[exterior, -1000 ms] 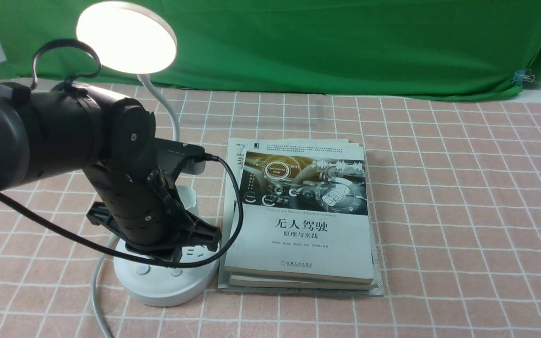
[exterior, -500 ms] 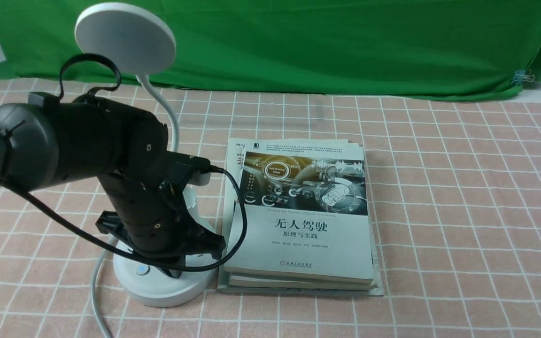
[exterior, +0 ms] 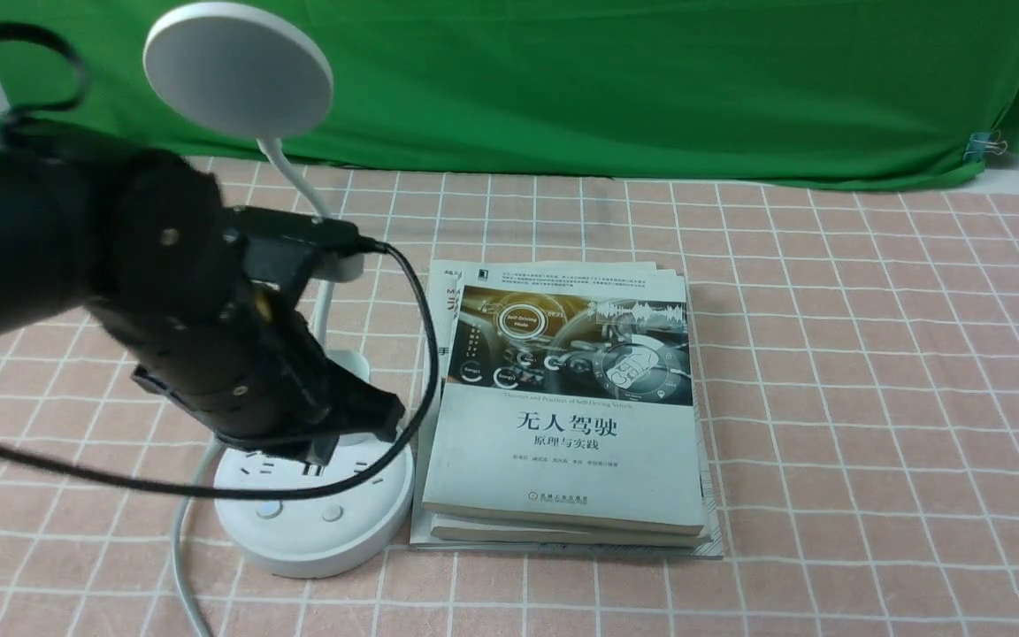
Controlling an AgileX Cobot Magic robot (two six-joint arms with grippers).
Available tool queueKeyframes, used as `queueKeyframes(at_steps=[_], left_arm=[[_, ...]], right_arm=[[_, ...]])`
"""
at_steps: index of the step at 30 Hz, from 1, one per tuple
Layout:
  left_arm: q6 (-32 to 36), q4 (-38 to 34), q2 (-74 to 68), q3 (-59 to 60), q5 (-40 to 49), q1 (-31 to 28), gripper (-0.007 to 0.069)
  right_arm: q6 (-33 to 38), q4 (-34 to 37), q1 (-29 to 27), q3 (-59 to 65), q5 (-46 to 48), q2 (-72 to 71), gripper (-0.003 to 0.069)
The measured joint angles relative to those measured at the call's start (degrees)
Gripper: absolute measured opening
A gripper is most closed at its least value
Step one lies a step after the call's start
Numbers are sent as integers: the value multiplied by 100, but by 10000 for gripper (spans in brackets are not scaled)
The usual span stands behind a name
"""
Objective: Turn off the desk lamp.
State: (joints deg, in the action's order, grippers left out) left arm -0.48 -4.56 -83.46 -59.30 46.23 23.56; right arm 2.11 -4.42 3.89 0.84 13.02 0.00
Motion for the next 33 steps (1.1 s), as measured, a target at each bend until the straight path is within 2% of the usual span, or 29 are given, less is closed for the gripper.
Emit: queueKeyframes(at_steps=[4,10,17,23,33], left_arm=[[0,-70,738,567,-274,0,3],[-14,-168,2592,2097,-1439,0,3],[-21,-323,4167,3214,-2467,0,3],[-21,-316,4834,3569,-2447,0,3],[-2,-49,4882,3576,-2343,0,3]], right_arm=[[0,0,0,0,0,0,240],[0,0,0,0,0,0,240],[0,0,0,0,0,0,240],[0,0,0,0,0,0,240],[0,0,0,0,0,0,240]])
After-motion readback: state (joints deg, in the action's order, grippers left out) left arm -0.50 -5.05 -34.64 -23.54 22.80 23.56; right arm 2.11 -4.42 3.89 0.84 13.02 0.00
